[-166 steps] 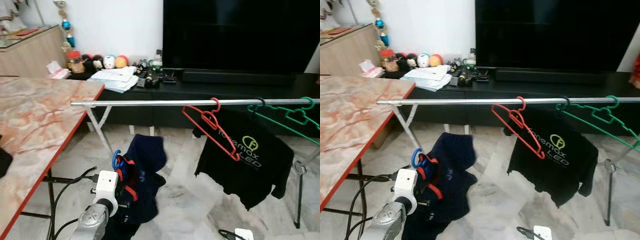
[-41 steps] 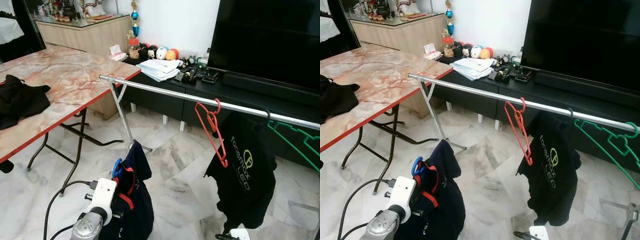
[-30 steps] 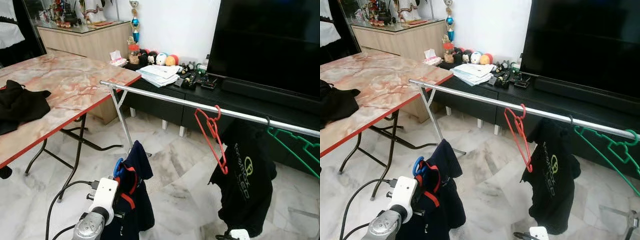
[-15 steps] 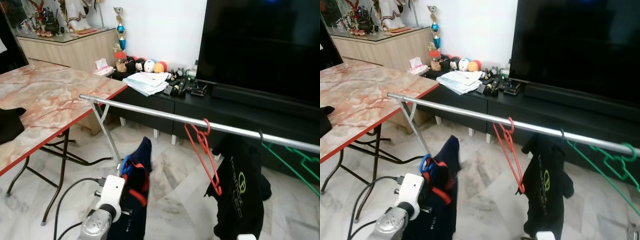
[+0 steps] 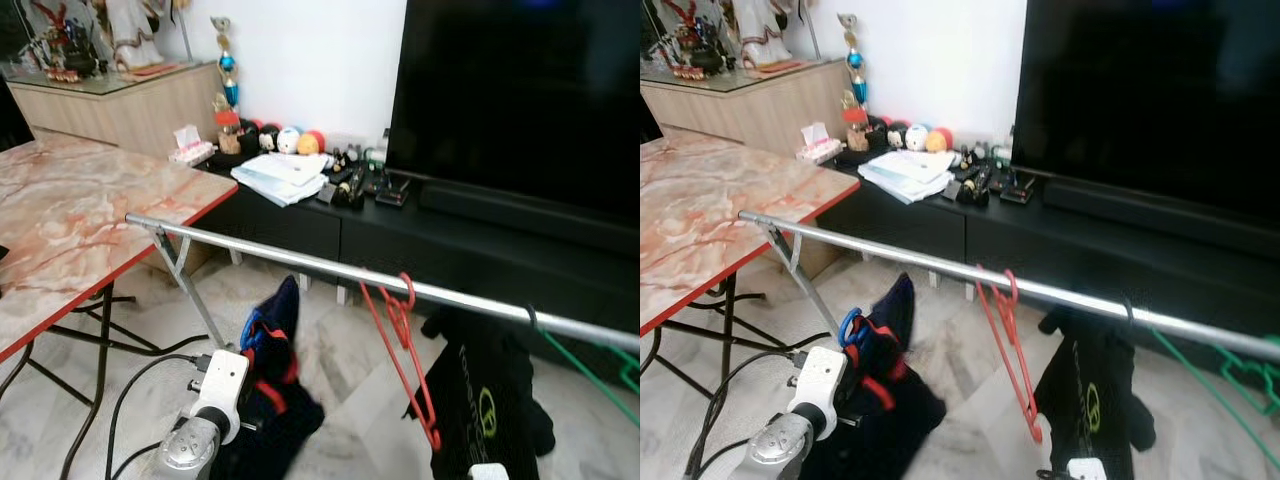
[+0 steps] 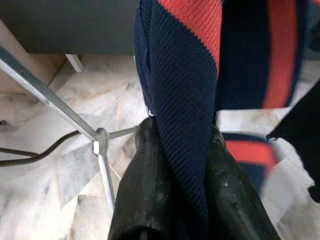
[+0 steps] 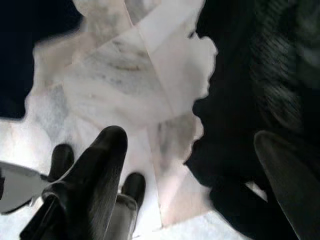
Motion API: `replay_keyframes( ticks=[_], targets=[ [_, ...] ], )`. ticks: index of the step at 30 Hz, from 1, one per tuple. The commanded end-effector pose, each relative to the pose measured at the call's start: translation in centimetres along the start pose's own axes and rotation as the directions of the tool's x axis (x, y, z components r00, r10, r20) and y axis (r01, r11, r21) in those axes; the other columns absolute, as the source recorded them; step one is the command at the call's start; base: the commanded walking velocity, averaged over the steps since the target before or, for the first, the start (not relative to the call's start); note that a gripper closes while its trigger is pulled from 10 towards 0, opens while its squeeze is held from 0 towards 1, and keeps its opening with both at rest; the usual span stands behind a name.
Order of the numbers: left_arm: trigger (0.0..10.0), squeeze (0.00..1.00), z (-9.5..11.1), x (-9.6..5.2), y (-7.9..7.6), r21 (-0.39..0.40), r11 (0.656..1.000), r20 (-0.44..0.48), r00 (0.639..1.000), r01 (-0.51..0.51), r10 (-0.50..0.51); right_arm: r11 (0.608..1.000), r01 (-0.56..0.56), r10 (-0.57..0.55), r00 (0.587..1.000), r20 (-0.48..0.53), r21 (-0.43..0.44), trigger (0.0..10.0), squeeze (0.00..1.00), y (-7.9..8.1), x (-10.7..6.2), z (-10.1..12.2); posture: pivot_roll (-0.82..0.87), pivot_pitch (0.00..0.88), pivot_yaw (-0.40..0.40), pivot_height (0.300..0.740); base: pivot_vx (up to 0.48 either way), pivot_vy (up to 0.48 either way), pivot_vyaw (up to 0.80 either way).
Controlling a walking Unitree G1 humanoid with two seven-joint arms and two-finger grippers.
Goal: Hang hanger
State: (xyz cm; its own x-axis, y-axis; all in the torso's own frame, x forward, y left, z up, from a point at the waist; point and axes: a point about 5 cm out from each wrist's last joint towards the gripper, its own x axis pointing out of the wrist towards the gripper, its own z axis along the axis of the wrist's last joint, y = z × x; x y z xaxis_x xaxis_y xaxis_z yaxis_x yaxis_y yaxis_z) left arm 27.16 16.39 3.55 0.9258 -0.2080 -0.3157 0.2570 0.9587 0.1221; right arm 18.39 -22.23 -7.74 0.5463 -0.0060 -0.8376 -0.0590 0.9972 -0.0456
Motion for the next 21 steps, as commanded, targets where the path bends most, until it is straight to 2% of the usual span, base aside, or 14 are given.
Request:
replay_keyframes(
  ticks=[1,6,11,15,21],
  targets=[
    [10.0,0.00,0.5,-0.1,0.5,0.020,1.000,0.021,1.000,0.016,-0.016,1.000,-0.012,0.012,1.000,0.002,0.000,10.0,0.00,0.5,0.1,0.1,0.00,0.000,0.013,0.740,0.000,0.000,0.00],
    [10.0,0.00,0.8,0.1,0.8,0.056,0.998,0.026,0.999,0.036,-0.037,1.000,-0.012,0.012,1.000,0.003,-0.002,10.0,0.00,0.4,0.1,0.2,0.01,0.000,0.012,0.740,0.000,0.000,0.00],
    [10.0,0.00,1.7,0.9,0.1,0.119,0.984,0.034,0.990,0.130,-0.135,1.000,-0.011,0.011,1.000,0.003,-0.004,10.0,0.00,0.4,0.1,0.2,0.00,0.000,0.010,0.740,0.000,0.000,0.00],
    [10.0,0.00,2.2,1.5,0.0,0.130,0.980,0.037,0.987,0.150,-0.156,1.000,-0.010,0.010,1.000,0.004,-0.003,10.0,0.00,0.4,0.1,0.2,0.00,0.000,0.011,0.740,0.000,0.000,0.00],
    [10.0,0.00,4.1,3.6,-0.2,0.176,0.974,0.051,0.987,0.140,-0.151,1.000,-0.009,0.009,1.000,0.003,-0.007,10.0,0.00,0.4,0.1,0.2,-0.01,0.000,0.011,0.740,0.000,0.000,0.00]
  ],
)
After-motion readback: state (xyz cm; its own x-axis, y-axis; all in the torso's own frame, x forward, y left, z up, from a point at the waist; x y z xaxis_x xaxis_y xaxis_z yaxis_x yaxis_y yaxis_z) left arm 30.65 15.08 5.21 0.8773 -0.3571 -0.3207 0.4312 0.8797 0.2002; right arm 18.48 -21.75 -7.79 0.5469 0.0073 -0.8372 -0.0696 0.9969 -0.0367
